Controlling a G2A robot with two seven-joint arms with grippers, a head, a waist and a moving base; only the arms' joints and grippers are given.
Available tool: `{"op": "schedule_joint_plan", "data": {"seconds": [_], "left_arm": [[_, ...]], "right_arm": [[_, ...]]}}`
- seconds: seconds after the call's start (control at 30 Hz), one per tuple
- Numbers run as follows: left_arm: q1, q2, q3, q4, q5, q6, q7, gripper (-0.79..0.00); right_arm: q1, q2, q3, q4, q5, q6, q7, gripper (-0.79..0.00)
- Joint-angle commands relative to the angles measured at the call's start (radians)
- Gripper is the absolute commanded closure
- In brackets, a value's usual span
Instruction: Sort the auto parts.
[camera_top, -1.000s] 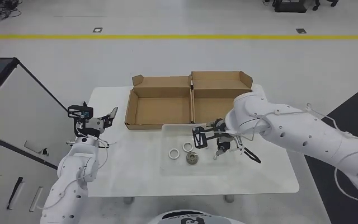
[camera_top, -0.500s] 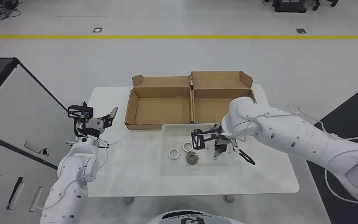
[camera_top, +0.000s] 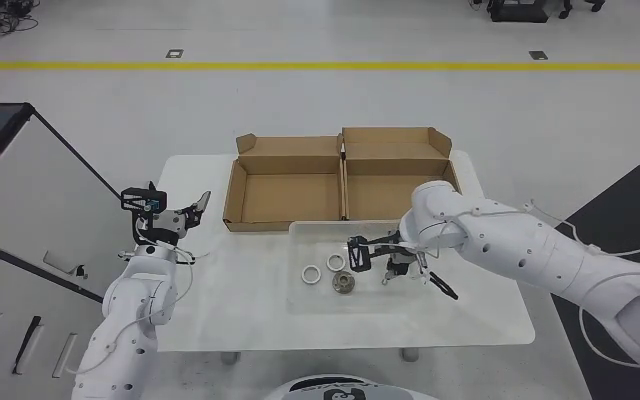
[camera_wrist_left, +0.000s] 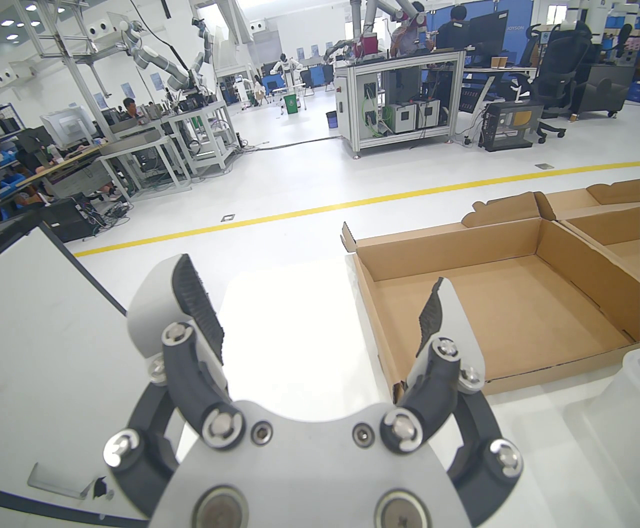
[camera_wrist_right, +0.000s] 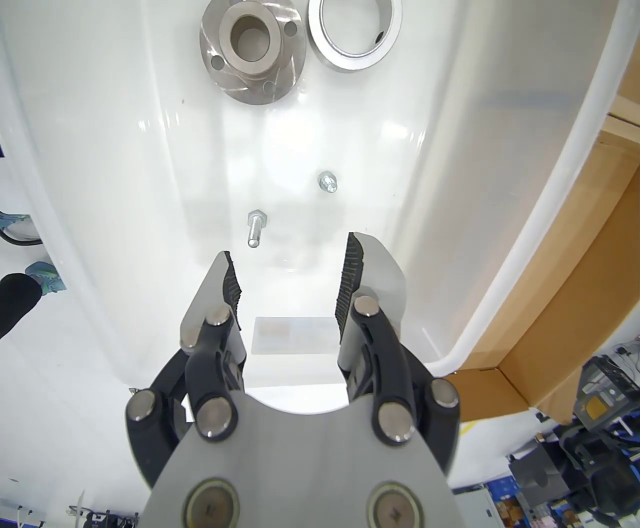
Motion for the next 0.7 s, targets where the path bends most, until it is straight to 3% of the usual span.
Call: {"op": "schedule_joint_plan", "data": {"seconds": [0.0,0.07,0.33,0.67], "left_arm": [[0.0,0.0,0.0,0.0,0.0,0.0,0.0,-0.785],[0.0,0.0,0.0,0.0,0.0,0.0,0.0,-0.785],[0.0,0.0,0.0,0.0,0.0,0.0,0.0,-0.785],[0.0,0.0,0.0,0.0,0.0,0.0,0.0,-0.785]], "right_arm": [[-0.002,0.001,0.0,0.0,0.006,-0.001,-0.001,-0.449],[-0.005,0.001,0.0,0.0,0.01,0.0,0.0,-0.413],[-0.031,0.003,0.0,-0.001,0.01,-0.001,-0.001,-0.385],[-0.053,0.009,0.003,-0.002,0.007,-0.001,-0.001,-0.382]]}}
